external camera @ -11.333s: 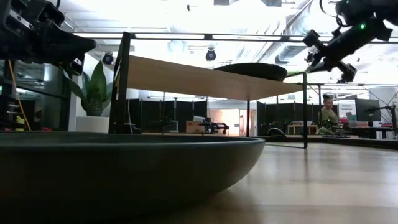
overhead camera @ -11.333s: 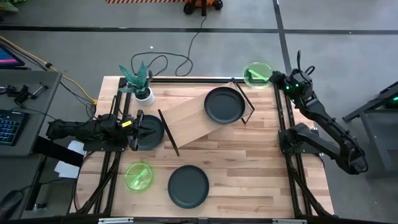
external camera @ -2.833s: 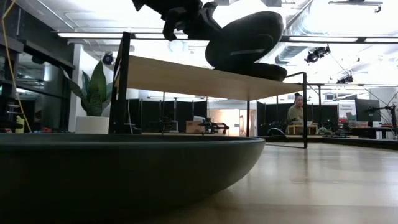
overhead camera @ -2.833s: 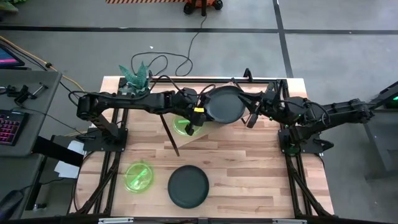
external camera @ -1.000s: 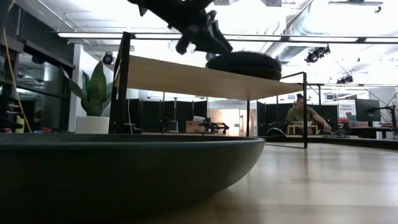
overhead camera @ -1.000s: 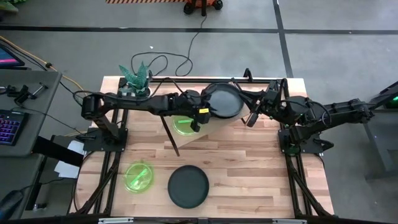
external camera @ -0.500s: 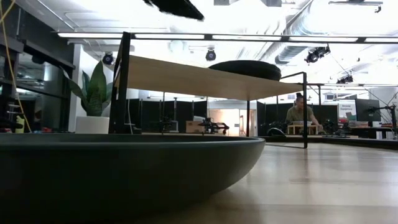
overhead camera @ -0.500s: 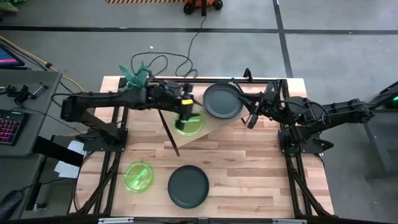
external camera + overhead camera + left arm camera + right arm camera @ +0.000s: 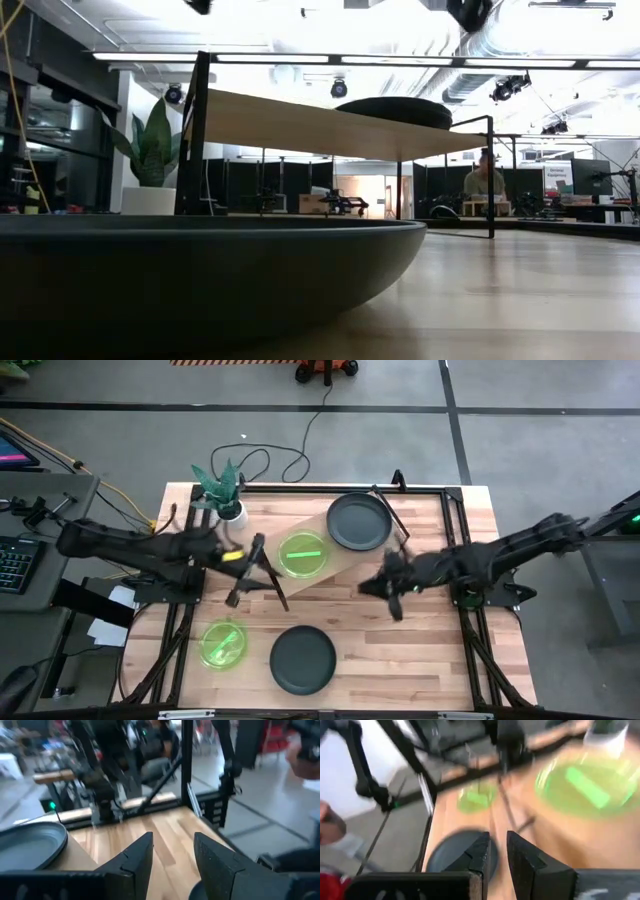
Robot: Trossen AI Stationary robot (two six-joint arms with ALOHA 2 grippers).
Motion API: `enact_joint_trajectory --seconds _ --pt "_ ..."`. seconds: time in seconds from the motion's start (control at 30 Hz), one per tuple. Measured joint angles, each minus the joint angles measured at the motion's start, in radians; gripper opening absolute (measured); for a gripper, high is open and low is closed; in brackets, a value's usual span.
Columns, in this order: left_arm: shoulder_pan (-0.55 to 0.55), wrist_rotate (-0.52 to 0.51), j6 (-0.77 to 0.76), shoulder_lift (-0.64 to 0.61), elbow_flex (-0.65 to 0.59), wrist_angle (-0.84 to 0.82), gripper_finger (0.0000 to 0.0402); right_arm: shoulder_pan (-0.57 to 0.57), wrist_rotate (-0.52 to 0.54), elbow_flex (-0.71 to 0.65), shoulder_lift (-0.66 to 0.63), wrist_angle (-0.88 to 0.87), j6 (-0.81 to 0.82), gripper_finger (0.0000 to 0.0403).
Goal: Place and stack plates onto a shelf
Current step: Stack the black plate on top of the other black plates on the shelf
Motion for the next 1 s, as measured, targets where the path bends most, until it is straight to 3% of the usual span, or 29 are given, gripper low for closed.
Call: enact_joint_trajectory --seconds 0.1,0.27,0.43,0.6,0.77,1.0 --pt "-0.101 -0.153 -0.018 -0.092 -0.083 0.042 0.0131 0.043 0.005 0.0 0.088 -0.037 0.12 0.0048" --pt "-0.23 -0.385 -0.019 -0.177 -0.158 0.039 0.0131 0.09 0.109 0.0 0.25 -0.074 0.378 0.0049" --pt "-0.289 -0.532 -0.015 -0.19 -0.184 0.043 0.0131 0.106 0.129 0.0 0.415 -0.028 0.575 0.0063" --pt "-0.3 -0.556 -0.017 -0.184 -0.185 0.024 0.0131 0.122 0.118 0.0 0.554 0.081 0.688 0.0099" --pt "-0.313 -0.556 -0.043 -0.184 -0.185 0.006 0.0131 0.13 0.039 0.0 0.647 0.264 0.741 0.0139" --pt "-0.35 -0.556 -0.048 -0.184 -0.185 0.004 0.0131 0.168 -0.013 0.0 0.713 0.336 0.812 0.0152"
